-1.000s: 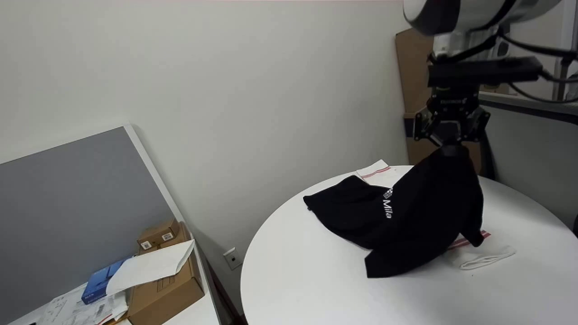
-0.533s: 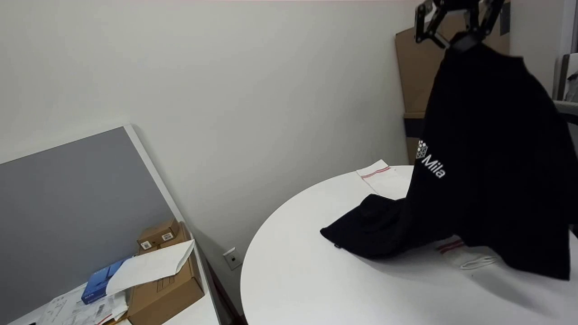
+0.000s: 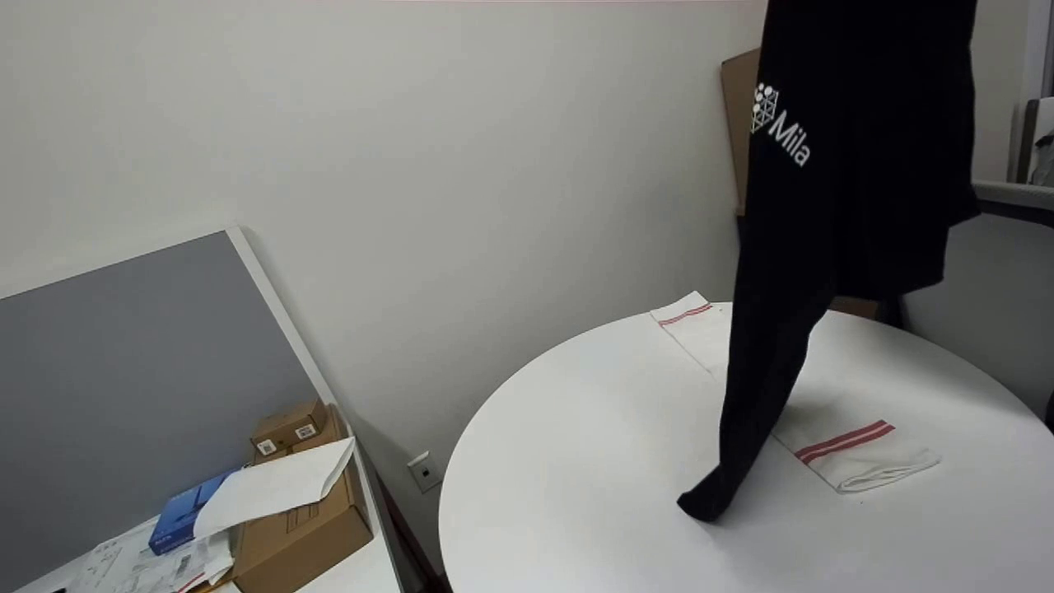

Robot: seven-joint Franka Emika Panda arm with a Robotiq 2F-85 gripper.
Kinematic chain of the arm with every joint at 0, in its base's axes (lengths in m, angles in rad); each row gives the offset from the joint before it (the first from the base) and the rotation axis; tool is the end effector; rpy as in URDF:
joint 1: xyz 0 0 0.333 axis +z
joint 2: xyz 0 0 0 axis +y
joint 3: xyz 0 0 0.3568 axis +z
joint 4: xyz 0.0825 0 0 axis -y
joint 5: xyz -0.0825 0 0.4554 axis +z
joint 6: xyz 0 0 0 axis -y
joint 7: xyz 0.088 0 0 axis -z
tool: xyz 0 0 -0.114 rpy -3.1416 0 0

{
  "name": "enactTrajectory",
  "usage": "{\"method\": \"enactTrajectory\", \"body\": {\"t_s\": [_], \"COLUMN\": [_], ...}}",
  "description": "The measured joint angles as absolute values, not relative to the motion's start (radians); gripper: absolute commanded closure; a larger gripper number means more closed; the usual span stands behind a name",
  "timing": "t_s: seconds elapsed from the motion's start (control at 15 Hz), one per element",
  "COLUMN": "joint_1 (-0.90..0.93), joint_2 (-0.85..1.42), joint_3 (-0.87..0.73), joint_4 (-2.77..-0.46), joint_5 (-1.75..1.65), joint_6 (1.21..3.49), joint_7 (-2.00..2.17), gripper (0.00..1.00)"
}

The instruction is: Unfold the black t-shirt, hang the t-shirt on the backrest of the grey chair, fold the red and white towel three times over

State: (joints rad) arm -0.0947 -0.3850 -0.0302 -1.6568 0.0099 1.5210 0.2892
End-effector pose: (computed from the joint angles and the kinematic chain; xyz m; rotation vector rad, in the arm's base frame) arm 0.4628 -0.0614 0.8188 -3.0116 0.6287 -0.3811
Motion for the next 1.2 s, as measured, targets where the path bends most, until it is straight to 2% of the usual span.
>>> {"method": "enactTrajectory", "body": {"t_s": [0.53,1.2], "joint_1": [-0.111,-0.156], "joint_2": [-0.219,0.06], "joint_3": [-0.071,-0.142], "joint_4": [-1.379,-1.318], "joint_5": [-0.154,-0.23], "joint_6": [1.405,1.632], "joint_7": [0.118,0.028], "gripper": [1.0,1.0]}}
